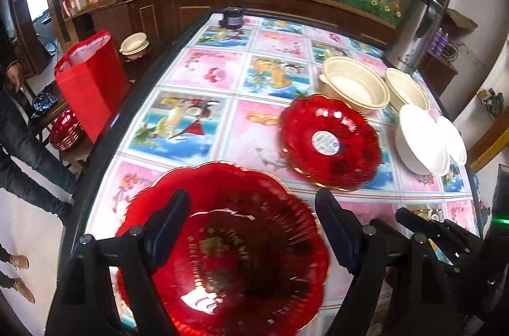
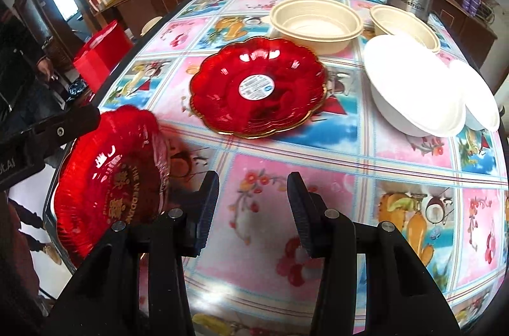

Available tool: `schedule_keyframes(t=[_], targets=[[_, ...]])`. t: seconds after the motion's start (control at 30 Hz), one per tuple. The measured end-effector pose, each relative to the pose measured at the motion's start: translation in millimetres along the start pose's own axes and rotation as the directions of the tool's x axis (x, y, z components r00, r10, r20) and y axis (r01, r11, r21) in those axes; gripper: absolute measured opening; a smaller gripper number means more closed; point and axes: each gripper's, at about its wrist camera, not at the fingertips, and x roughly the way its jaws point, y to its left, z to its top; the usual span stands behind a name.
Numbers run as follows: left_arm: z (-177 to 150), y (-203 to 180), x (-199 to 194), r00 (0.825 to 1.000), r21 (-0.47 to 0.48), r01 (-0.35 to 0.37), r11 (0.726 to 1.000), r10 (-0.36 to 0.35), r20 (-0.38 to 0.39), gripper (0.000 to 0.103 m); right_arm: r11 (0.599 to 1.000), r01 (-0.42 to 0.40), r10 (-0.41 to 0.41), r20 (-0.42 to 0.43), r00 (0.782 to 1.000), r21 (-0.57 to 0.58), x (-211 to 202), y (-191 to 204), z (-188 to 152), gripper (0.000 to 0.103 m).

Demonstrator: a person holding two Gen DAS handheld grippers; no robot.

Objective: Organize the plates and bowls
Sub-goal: 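Move the right tool toward the small red plate with white sticker while the left tool holds the red stack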

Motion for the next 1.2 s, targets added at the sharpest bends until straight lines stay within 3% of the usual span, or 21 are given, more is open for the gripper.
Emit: schedule_keyframes(t=[0.3,0.43,1.2], targets=[[11.4,-30.6,11.2,1.0,0.033,0.024,0.999,-0.024,0.003,0.081,0.999,0.026,-0.026,0.011,1.0,0.03,-0.8,-21.7,11.5,0.045],[18.4,-40.3,16.8,1.0,0.041,0.025,0.999,-0.026,0.007,0.081,0.998,0.036,-0.037,0.016,0.999,0.042,1.2,-32.1,18.9,0.054],[47.5,-56.5,61.7,0.999,0.038,-0.013,0.999,0.014,-0.029,0.081,0.997,0.011,-0.009,-0.02,1.0,0.074,31.5,-57.7,53.8,0.054]])
